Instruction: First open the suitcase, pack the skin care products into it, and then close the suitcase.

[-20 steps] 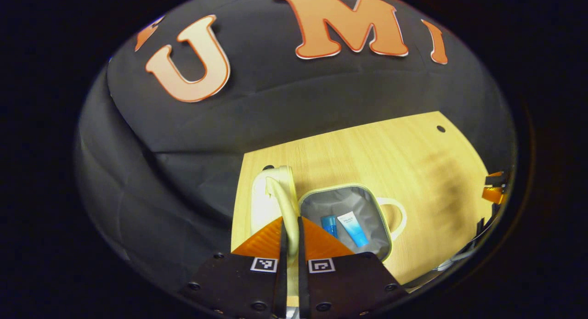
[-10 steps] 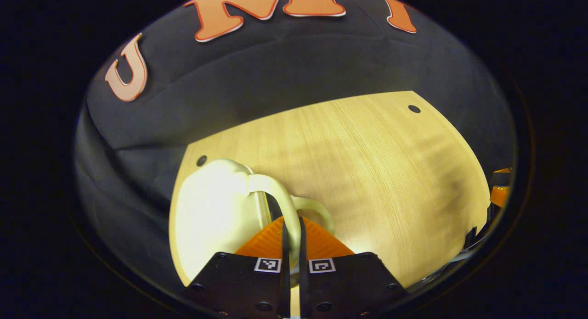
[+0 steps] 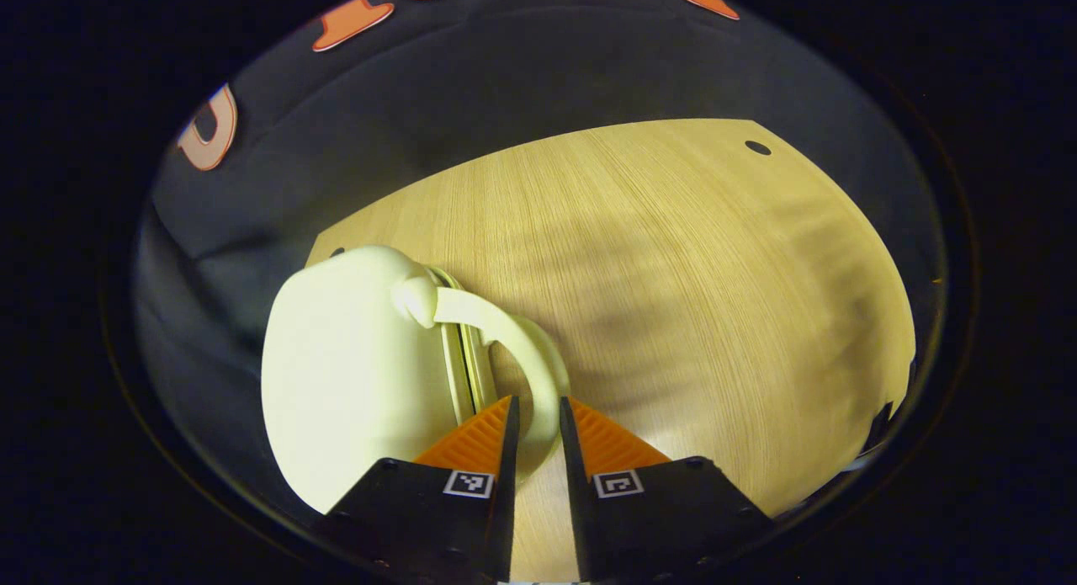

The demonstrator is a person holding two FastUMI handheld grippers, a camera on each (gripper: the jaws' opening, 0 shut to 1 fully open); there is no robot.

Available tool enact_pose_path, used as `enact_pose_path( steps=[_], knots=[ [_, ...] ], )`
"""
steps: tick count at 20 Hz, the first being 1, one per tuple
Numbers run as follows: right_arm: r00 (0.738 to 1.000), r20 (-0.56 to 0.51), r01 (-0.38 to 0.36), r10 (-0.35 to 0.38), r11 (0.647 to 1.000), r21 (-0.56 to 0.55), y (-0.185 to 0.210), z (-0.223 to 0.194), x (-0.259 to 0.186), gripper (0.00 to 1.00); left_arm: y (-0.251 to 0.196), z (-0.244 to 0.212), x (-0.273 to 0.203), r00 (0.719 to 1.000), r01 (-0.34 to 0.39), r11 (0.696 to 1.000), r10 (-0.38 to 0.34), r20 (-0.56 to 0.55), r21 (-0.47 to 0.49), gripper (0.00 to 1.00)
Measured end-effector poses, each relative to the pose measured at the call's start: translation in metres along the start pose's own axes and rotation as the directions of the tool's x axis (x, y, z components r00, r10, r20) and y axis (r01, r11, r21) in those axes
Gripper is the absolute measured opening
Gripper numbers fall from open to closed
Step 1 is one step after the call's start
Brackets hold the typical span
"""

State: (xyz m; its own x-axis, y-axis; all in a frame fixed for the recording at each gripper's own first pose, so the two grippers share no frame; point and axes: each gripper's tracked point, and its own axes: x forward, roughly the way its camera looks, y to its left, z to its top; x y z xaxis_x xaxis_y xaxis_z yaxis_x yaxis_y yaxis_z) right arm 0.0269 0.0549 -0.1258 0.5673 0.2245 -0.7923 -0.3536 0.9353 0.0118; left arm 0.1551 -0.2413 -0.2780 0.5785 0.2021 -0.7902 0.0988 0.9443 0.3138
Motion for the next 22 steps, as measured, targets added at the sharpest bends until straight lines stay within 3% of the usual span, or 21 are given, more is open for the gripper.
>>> enact_pose_path(
  steps=[1,2,5,9,12,14,15,18,22],
  knots=[
    [1.0,-0.005,-0.002,0.002,1.0,-0.006,0.002,0.001,0.002,0.96,0.0,0.002,-0.003,1.0,-0.003,1.0,0.003,0.002,-0.014,0.34],
    [1.0,-0.01,-0.002,0.002,1.0,-0.012,0.004,0.0,0.004,0.95,-0.003,-0.002,-0.001,1.0,0.019,0.999,-0.019,0.01,-0.027,0.45],
    [1.0,-0.004,0.01,-0.01,0.999,-0.042,0.01,0.007,0.007,0.96,-0.003,0.019,-0.025,0.989,0.098,0.991,-0.087,0.121,-0.092,0.86],
    [0.986,0.153,0.074,-0.063,0.995,-0.063,0.028,0.054,-0.003,0.96,0.016,0.086,-0.089,0.925,0.195,0.972,-0.137,0.354,-0.134,0.89],
    [0.952,0.286,0.144,-0.113,0.985,-0.09,0.045,0.094,-0.021,0.96,0.04,0.125,-0.151,0.834,0.173,0.981,-0.1,0.543,-0.086,0.94],
    [0.905,0.406,0.187,-0.13,0.977,-0.104,0.064,0.127,-0.04,0.96,0.037,0.131,-0.141,0.775,0.133,0.987,-0.049,0.63,-0.086,0.96],
    [0.877,0.462,0.204,-0.133,0.973,-0.106,0.074,0.143,-0.048,0.96,0.04,0.139,-0.149,0.717,0.116,0.99,-0.025,0.697,-0.083,0.97],
    [0.789,0.597,0.226,-0.144,0.972,-0.064,0.105,0.17,-0.075,0.96,0.041,0.143,-0.149,0.587,0.076,0.99,0.051,0.808,-0.117,0.96],
    [0.695,0.698,0.281,-0.174,0.959,-0.04,0.136,0.174,-0.095,0.95,0.045,0.141,-0.155,0.505,0.203,0.971,0.007,0.863,-0.127,0.96]
  ],
)
